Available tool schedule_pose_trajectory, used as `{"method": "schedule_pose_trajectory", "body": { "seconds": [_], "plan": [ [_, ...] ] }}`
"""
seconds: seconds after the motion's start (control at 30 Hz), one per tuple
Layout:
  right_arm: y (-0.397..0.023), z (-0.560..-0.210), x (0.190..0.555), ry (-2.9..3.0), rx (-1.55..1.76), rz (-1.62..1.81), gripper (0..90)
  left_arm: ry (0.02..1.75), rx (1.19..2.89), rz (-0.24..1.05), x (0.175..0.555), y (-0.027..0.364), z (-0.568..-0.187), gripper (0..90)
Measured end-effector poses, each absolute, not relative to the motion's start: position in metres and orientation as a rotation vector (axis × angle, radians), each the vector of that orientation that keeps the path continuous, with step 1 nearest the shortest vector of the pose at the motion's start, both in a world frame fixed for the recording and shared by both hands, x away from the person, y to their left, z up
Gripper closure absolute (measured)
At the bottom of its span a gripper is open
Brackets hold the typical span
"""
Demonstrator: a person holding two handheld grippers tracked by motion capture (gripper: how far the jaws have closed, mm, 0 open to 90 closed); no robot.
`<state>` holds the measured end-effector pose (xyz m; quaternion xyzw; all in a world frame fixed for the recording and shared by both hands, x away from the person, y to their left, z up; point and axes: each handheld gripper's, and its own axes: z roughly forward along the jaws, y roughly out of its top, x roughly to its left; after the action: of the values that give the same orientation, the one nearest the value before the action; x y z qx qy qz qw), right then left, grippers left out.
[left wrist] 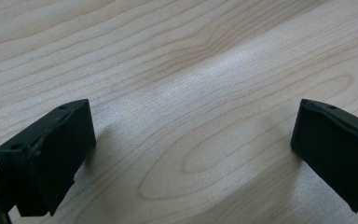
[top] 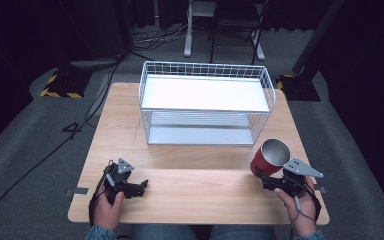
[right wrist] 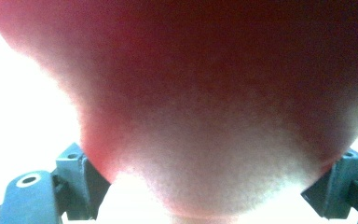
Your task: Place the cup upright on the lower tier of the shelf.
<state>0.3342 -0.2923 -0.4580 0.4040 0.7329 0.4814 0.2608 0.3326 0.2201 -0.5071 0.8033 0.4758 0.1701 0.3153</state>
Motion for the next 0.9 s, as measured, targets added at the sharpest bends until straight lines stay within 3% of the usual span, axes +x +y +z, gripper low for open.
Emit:
{"method": "schedule_pose_trajectory", "body": {
  "seconds": [0.9],
  "plan": [
    [-0.218, -0.432, 0.385, 2.156, 0.944, 1.400, 16.6, 1.270, 2.111, 0.458, 0.330, 0.219, -0.507, 0.1]
  ]
}}
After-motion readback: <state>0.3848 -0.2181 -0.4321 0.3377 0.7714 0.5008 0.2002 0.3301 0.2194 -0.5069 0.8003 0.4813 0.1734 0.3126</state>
